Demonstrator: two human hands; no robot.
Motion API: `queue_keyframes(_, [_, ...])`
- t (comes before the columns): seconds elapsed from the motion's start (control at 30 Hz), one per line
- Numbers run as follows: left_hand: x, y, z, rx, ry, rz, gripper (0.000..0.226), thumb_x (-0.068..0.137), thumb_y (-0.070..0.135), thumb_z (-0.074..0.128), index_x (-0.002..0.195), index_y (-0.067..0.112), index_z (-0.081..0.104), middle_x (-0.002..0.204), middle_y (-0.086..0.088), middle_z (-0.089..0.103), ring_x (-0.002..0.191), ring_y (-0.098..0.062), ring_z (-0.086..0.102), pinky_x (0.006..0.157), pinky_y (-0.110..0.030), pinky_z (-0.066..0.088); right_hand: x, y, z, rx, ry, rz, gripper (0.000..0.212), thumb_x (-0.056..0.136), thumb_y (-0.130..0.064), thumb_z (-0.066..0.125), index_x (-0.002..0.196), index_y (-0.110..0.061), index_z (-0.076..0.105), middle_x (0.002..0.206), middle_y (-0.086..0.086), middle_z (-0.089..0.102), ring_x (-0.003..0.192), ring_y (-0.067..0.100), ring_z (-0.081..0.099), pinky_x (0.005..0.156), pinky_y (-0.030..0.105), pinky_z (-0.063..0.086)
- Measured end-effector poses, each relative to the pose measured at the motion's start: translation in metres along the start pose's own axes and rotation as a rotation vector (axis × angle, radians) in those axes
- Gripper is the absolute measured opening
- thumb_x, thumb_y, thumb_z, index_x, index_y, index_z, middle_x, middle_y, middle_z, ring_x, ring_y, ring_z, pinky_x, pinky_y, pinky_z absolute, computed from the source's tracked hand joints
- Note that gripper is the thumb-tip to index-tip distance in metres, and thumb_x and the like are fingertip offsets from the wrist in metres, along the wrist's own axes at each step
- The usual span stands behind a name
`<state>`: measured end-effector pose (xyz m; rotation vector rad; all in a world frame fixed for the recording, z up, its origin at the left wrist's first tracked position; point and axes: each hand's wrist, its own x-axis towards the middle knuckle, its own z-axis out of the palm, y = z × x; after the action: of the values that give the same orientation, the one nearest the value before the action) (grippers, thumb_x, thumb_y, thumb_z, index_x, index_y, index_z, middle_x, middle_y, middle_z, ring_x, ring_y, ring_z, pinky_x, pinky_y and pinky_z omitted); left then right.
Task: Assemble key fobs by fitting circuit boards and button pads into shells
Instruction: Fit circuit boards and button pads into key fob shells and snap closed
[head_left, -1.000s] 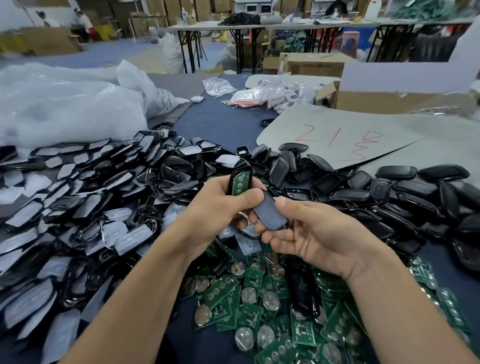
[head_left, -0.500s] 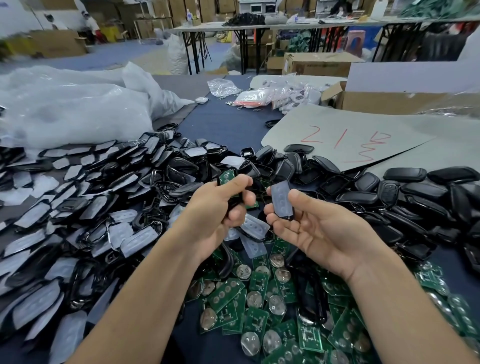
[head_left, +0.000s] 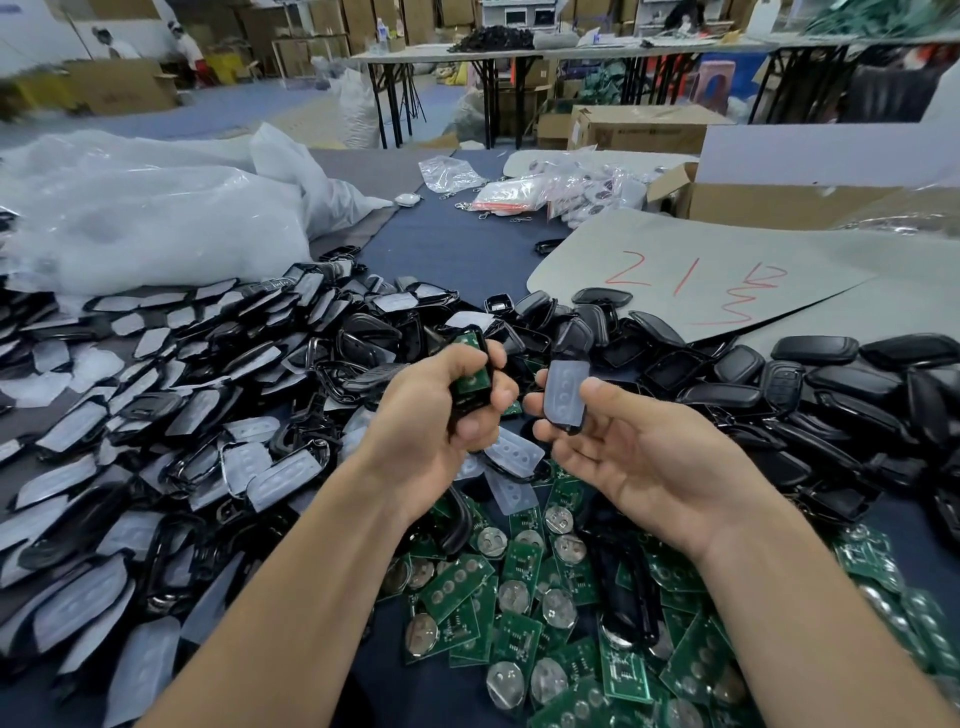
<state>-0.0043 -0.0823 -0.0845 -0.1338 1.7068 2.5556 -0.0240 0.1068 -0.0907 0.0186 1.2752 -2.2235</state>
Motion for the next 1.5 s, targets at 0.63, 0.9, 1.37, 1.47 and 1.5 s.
queue_keyframes(0.63, [-0.004,-0.016,0.018,0.44,-0.165,0.06,0.033,0.111,0.025,0.047,0.09,0.014,0.071,0.052,0.006,0.05,0.036,-0.003,0.032,0.035,-0.012,0.025,0.006,0.006,0.011,-0.023,0.214,-0.222,0.021,0.071,-0.021,0.08,0.08,-0.01,0.065,0.063,0.003,0.062,0.052,0.01,0.047,0.042,0.016,0.033])
queue_keyframes(0.9, [-0.005,-0.016,0.018,0.566,-0.211,0.04,0.01,0.075,0.01,0.061,0.072,0.019,0.064,0.056,-0.002,0.056,0.043,-0.014,0.043,0.039,-0.02,0.032,0.011,0.01,0.012,-0.092,0.314,-0.382,0.017,0.082,0.011,0.073,0.081,-0.006,0.073,0.055,0.003,0.053,0.046,0.01,0.048,0.041,0.014,0.038])
queue_keyframes(1.37, [0.0,-0.021,0.009,0.494,0.01,0.167,0.034,0.091,-0.001,0.075,0.111,0.027,0.077,0.084,-0.005,0.08,0.065,-0.017,0.073,0.061,-0.02,0.056,0.015,0.012,0.005,-0.086,0.439,-0.395,0.018,0.084,0.007,0.076,0.077,-0.01,0.072,0.054,-0.004,0.056,0.045,0.007,0.045,0.04,0.016,0.033])
queue_keyframes(1.47, [0.001,-0.022,0.01,0.464,0.033,0.152,0.034,0.093,-0.004,0.072,0.108,0.026,0.077,0.084,-0.008,0.081,0.063,-0.018,0.073,0.059,-0.02,0.056,0.016,0.012,0.006,-0.121,0.424,-0.404,0.017,0.086,0.006,0.075,0.079,-0.009,0.072,0.054,-0.003,0.056,0.045,0.007,0.046,0.041,0.017,0.035])
queue_keyframes(1.5, [0.001,-0.022,0.011,0.457,0.043,0.149,0.035,0.093,-0.004,0.071,0.106,0.028,0.078,0.083,-0.007,0.081,0.062,-0.018,0.074,0.057,-0.021,0.057,0.016,0.012,0.006,-0.133,0.421,-0.406,0.016,0.086,0.006,0.075,0.079,-0.009,0.072,0.054,-0.002,0.056,0.045,0.007,0.046,0.041,0.017,0.035])
